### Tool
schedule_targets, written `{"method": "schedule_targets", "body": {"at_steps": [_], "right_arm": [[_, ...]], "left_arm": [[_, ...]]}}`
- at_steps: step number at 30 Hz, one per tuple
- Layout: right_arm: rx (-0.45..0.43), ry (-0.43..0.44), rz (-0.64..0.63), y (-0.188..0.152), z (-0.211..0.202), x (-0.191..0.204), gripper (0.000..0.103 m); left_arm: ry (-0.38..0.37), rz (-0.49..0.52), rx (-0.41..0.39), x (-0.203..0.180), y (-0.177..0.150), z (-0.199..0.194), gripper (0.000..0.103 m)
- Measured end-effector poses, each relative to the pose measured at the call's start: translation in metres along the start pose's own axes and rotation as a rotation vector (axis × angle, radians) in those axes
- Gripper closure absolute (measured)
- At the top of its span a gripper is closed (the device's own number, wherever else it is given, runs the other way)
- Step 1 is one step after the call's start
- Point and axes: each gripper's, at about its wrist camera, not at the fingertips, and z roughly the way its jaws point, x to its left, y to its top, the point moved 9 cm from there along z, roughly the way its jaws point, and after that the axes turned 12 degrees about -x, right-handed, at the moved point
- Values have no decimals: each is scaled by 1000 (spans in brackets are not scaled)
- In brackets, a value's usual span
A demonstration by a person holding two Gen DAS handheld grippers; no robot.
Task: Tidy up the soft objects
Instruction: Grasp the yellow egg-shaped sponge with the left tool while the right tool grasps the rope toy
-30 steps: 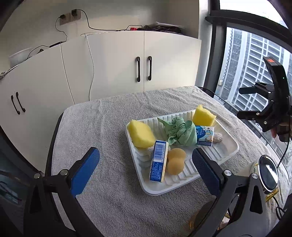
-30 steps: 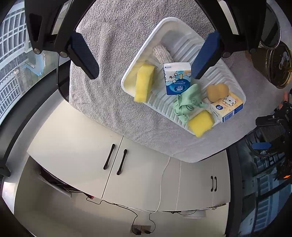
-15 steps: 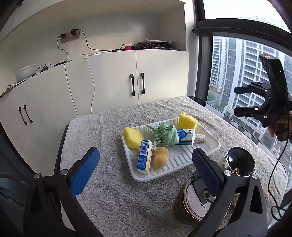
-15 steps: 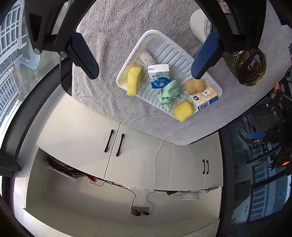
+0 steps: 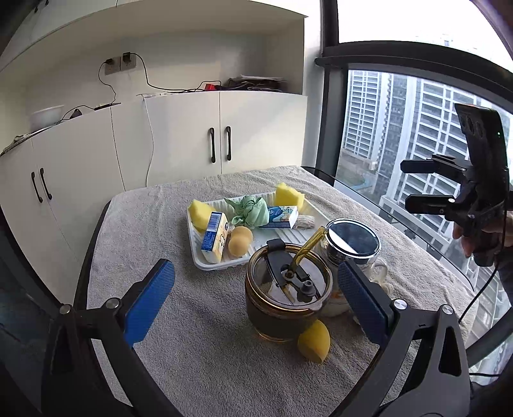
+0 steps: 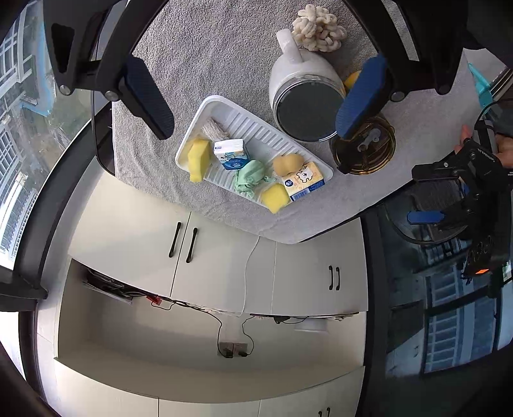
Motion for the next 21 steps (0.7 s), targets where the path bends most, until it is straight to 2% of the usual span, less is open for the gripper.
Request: {"method": "schedule_targets", "body": {"at_steps": [10, 16, 21], "right_arm": [[3, 20, 64, -53, -33, 49, 0], [74, 31, 184, -110, -29, 58, 0], [114, 12, 276, -139, -16, 53, 0]], "left_arm": [[-73, -57, 78, -42, -65, -13, 0], [-86, -96, 160, -55, -109, 0, 0], [-86, -115, 209, -57, -126, 15, 0]]}}
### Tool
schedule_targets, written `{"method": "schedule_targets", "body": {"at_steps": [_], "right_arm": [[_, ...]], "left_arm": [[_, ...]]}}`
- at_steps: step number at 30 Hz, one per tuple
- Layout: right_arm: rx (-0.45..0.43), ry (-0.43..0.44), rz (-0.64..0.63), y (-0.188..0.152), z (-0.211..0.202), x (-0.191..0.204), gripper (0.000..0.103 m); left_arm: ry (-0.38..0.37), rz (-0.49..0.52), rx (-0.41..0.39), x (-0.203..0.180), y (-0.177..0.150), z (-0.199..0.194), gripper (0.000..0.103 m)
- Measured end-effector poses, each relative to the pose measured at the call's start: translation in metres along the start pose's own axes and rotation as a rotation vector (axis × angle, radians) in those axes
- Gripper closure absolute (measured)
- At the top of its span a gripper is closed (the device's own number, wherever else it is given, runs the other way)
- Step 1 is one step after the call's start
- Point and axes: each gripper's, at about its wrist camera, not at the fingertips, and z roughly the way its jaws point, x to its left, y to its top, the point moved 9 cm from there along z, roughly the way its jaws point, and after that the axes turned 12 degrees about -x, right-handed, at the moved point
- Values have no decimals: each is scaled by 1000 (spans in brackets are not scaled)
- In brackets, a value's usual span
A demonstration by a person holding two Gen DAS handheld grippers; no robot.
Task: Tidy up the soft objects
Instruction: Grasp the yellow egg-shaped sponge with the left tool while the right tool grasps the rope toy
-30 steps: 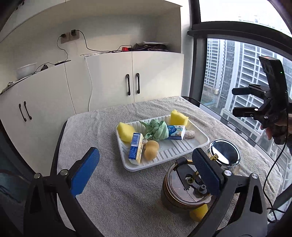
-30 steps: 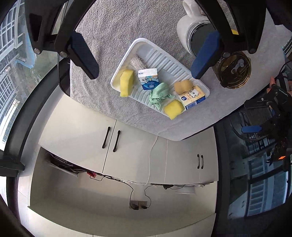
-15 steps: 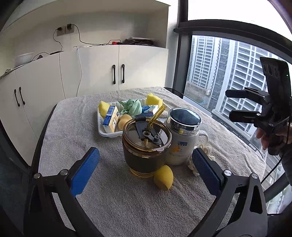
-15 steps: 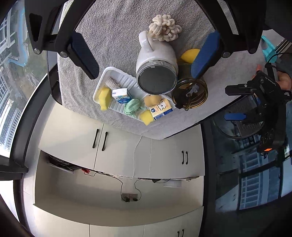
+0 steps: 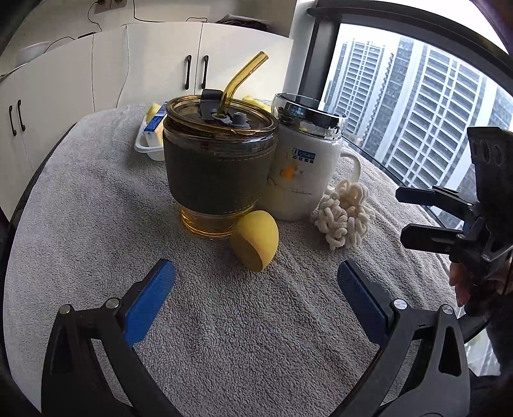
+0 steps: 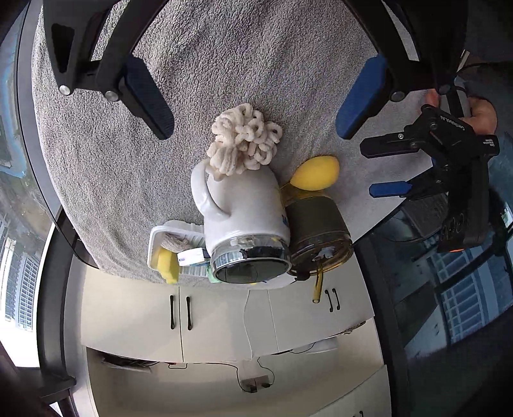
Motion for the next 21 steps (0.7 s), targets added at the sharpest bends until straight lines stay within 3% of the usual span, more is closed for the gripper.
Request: {"method": "schedule_targets", "body": {"at_steps": [10, 21], "right_arm": [[59, -43, 16, -7, 38, -16, 1], [110, -32, -1, -16, 58, -22, 13]], "left_arm": [[39, -35, 86, -1, -5, 38, 0], [114, -53, 125, 10, -6, 56, 5]]}}
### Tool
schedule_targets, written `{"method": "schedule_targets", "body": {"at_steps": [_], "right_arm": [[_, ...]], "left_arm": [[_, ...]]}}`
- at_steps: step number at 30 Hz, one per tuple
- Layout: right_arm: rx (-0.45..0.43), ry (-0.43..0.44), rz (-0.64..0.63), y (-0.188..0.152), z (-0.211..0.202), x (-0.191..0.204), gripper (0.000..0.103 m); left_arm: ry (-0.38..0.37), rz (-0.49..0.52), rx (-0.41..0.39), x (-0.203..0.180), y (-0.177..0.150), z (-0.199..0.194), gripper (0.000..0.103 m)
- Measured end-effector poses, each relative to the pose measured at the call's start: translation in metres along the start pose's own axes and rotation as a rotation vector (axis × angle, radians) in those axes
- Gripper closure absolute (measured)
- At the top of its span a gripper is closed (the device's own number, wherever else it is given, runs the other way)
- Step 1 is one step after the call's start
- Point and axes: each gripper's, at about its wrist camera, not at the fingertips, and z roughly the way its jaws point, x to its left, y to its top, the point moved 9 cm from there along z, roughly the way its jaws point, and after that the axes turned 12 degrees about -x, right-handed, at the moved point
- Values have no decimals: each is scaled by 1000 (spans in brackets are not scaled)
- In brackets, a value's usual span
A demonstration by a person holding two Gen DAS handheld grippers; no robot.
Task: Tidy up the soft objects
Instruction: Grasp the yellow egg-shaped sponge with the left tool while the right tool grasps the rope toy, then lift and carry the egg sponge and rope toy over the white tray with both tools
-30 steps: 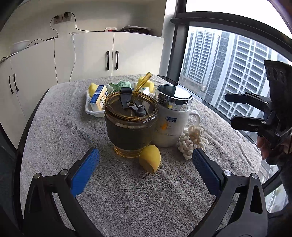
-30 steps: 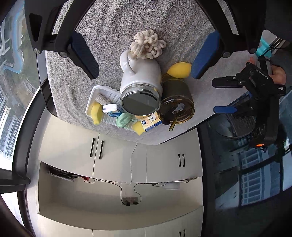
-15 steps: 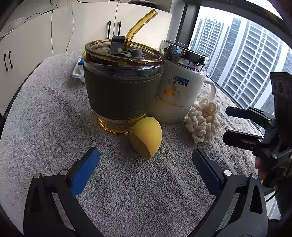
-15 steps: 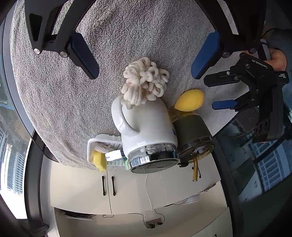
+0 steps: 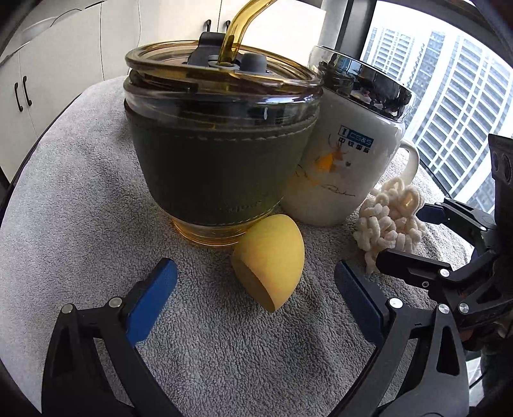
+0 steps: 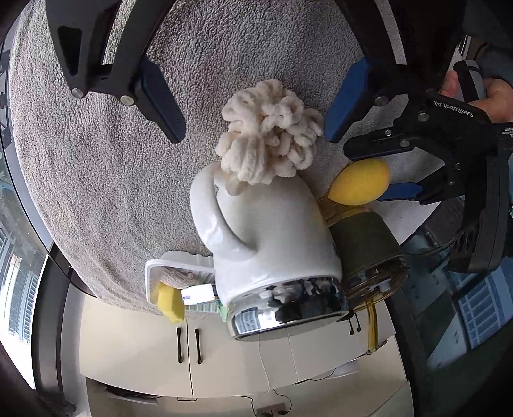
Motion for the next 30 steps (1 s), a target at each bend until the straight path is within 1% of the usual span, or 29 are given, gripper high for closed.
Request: {"method": "schedule_targets", "body": {"at_steps": [7, 9, 10, 11, 12, 13, 14, 15, 16, 17, 18, 19, 20, 21, 24, 26, 30], "right_arm": [[12, 4, -15, -1, 4, 5, 14], [20, 1, -18, -1, 6, 7, 18], [25, -1, -19, -2, 7, 8, 20], [31, -5, -20, -2, 9, 8, 25], [36, -11, -20, -2, 10, 8, 31], [40, -21, -24, -2, 12, 8, 35], [41, -35, -30, -2, 12, 8, 41], [42, -38, -35, -1, 13, 9, 50], [43, -43, -43, -1, 14, 9, 54], [44, -50, -48, -1, 14, 10, 65], [44, -52, -48, -2, 12, 12, 72], [43, -53, -49, -2, 12, 14, 74], [43, -54, -50, -4, 10, 15, 77], [42, -54, -51, -5, 9, 16, 79], [44, -49, -45, -10, 5, 21, 80], [42, -48, -39, -12, 1, 24, 80], [42, -44, -31, -19, -8, 28, 80]], "left_arm": [[48, 29, 13, -5, 7, 15, 10], [68, 29, 8, -3, 8, 17, 20], [74, 25, 3, -2, 8, 16, 23], [83, 20, -2, 1, 8, 15, 31], [81, 21, -1, 1, 8, 14, 33], [86, 35, 2, 1, 8, 15, 34], [88, 45, 2, 0, 8, 15, 37], [92, 53, 2, -1, 9, 15, 41], [90, 56, -1, -3, 9, 15, 43], [86, 50, -5, -4, 10, 15, 49], [79, 45, -10, -5, 10, 14, 54], [77, 44, -13, -5, 10, 13, 57], [73, 38, -16, -4, 10, 11, 62], [64, 33, -19, -5, 10, 10, 67], [55, 25, -24, -6, 9, 10, 69], [45, 17, -28, -7, 11, 2, 70], [30, 10, -42, -10, 10, -4, 71]]}}
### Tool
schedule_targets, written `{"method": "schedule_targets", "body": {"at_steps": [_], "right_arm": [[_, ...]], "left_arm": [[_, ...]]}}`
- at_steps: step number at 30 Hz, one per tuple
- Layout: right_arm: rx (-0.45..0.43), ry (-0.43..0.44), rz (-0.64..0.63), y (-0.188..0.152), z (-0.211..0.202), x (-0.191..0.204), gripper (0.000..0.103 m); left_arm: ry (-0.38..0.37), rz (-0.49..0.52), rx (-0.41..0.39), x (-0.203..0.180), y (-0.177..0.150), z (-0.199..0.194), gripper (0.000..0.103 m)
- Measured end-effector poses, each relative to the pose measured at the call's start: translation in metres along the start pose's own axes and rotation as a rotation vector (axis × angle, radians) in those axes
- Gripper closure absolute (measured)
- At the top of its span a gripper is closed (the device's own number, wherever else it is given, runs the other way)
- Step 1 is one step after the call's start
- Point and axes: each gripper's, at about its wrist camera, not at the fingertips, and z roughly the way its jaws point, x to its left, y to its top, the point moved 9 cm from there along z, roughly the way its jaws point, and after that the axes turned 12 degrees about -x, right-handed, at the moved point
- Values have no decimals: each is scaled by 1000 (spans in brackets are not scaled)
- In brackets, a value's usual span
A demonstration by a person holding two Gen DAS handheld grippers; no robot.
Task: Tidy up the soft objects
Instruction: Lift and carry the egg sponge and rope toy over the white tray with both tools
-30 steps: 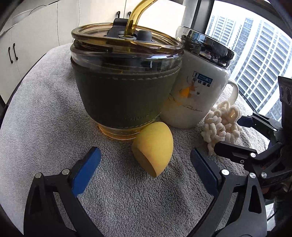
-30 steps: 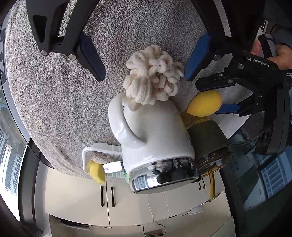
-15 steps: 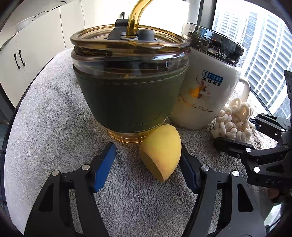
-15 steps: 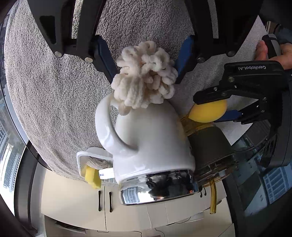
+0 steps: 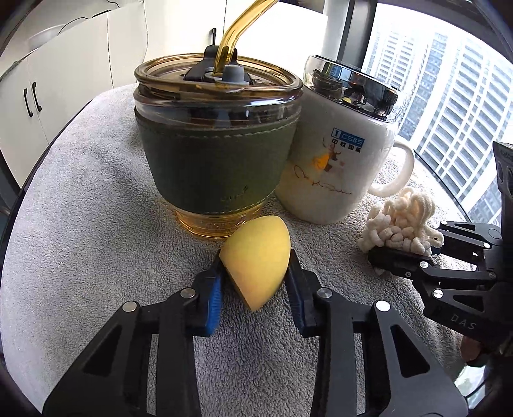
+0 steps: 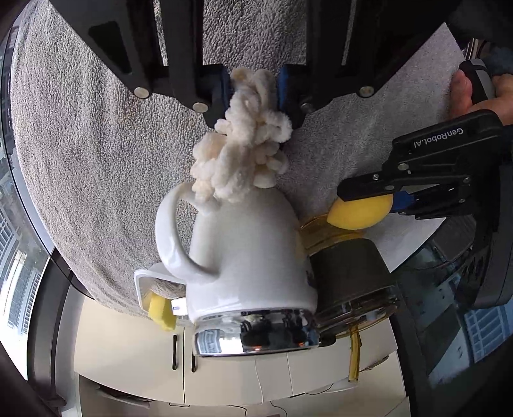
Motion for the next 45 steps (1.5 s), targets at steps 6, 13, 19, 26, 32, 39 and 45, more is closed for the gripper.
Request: {"method": "schedule_targets", "body": {"at_steps": [6, 13, 19, 26, 32, 39, 45], "right_arm": [[-2, 0, 7, -2, -7, 3, 80], [-11, 7, 8, 0, -14, 5, 80], [-24, 7, 1, 2, -26, 10, 80], [-38, 7, -9, 11, -42, 9, 80], [-54, 1, -24, 25, -58, 6, 80], [-109, -23, -59, 55, -83, 2, 80], [-168, -55, -85, 92, -103, -15, 80]], "left_arm": [[-6, -7, -8, -2, 1, -12, 71], [-13, -6, -15, -4, -4, -29, 71], [-23, -1, -21, -3, -11, -42, 71], [-23, 12, -48, 0, 3, -60, 71], [-19, 13, -80, 8, 17, -82, 71], [-9, 37, -142, 18, 44, -106, 71], [29, 62, -195, 41, 79, -118, 71]]}}
